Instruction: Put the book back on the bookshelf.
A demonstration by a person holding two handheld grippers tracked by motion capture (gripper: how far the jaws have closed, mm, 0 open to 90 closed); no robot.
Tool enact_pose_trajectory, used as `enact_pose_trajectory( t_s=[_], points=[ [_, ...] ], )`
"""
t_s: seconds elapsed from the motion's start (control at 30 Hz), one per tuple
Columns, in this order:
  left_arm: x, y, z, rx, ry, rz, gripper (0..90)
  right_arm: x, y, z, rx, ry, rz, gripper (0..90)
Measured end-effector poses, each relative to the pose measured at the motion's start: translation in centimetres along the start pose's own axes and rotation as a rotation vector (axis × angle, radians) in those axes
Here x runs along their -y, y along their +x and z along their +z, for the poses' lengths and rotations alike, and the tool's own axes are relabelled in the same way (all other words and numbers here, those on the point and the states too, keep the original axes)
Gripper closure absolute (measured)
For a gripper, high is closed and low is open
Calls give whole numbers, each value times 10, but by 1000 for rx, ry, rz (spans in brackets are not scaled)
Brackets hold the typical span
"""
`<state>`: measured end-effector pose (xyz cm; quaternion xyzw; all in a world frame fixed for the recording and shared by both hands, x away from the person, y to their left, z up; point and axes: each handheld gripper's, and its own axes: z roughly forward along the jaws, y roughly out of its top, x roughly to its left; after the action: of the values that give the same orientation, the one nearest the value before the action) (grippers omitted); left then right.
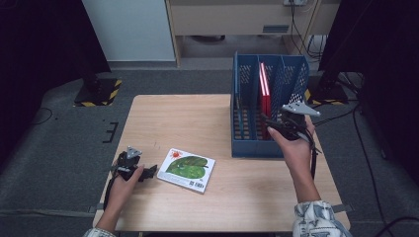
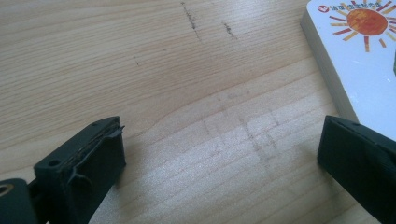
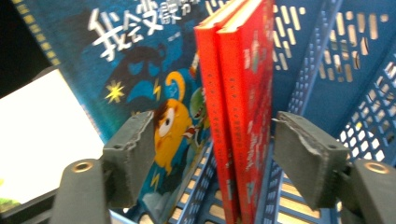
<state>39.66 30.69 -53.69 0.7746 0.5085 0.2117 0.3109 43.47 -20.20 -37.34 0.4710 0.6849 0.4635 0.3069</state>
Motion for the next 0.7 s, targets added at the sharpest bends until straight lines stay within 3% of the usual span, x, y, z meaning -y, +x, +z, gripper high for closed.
enact_pose_trajectory(
  t_s=[0.27,0.7],
  points=[
    [0,0,0,0,0,-1,0,20,18,-4,-74,10,-28,178],
    [0,-1,0,3,0,2,0,47,46,-7,-151,25,-54,112]
  ],
)
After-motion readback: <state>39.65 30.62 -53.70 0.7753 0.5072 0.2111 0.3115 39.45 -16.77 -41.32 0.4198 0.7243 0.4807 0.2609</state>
